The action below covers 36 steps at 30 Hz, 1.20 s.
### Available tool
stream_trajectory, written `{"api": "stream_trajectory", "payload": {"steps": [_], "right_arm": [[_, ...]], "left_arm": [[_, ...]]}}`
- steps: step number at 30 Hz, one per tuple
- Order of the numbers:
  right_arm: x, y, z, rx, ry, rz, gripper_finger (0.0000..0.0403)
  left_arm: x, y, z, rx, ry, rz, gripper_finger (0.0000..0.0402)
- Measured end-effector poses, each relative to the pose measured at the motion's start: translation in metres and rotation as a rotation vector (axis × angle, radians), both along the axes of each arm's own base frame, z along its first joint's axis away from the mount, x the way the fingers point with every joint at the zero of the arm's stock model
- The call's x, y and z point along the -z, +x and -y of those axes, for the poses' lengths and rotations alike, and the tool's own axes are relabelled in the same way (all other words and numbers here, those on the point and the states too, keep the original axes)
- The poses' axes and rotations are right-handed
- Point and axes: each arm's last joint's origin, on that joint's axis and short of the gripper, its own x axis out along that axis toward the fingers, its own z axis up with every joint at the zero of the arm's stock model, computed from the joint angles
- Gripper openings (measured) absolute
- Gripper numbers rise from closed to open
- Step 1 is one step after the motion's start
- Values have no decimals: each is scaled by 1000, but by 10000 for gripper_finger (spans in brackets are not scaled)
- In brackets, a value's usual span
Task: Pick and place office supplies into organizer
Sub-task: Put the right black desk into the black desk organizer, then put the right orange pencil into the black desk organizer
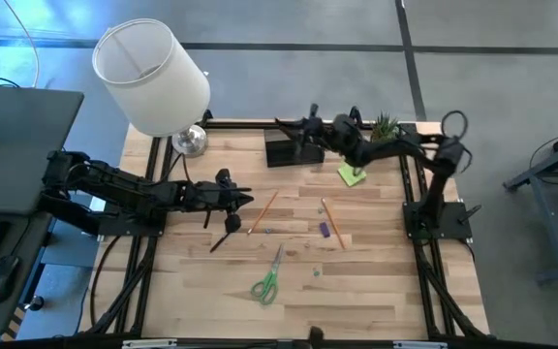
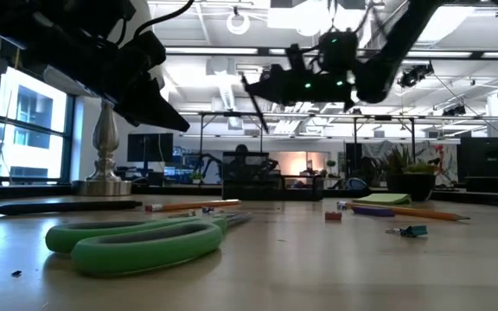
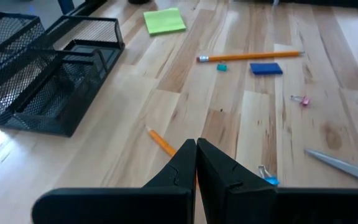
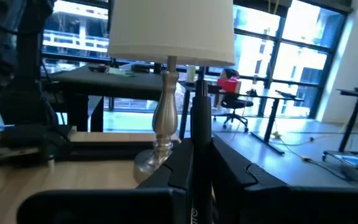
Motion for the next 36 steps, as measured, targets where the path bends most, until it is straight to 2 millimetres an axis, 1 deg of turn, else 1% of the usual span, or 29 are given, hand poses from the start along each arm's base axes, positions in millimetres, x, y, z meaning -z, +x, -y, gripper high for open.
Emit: {"api": "stream_trajectory", "payload": {"steps": [4, 7, 9, 16, 23, 26, 30, 36], "right_arm": [[2, 21, 22, -41, 6, -23, 27], [6, 32, 34, -67, 28, -62, 20], [11, 36, 40, -68, 61, -83, 19], [20, 33, 51, -33, 62, -147, 37], [29, 28, 59, -6, 130, -218, 39], [32, 26, 61, 1, 149, -244, 46], [34, 24, 63, 5, 167, -260, 66], [34, 26, 60, -4, 191, -254, 112]], "left_arm": [[0, 0, 0, 4, -2, 4, 1], [0, 0, 0, 15, -8, 4, 1], [0, 0, 1, 24, -13, 4, 1], [2, 0, 1, 31, -22, -10, 1], [2, 1, 1, 31, -21, -8, 1], [2, 1, 1, 31, -21, -8, 1], [2, 1, 1, 31, -22, -7, 1], [2, 1, 1, 31, -22, -7, 1]]}}
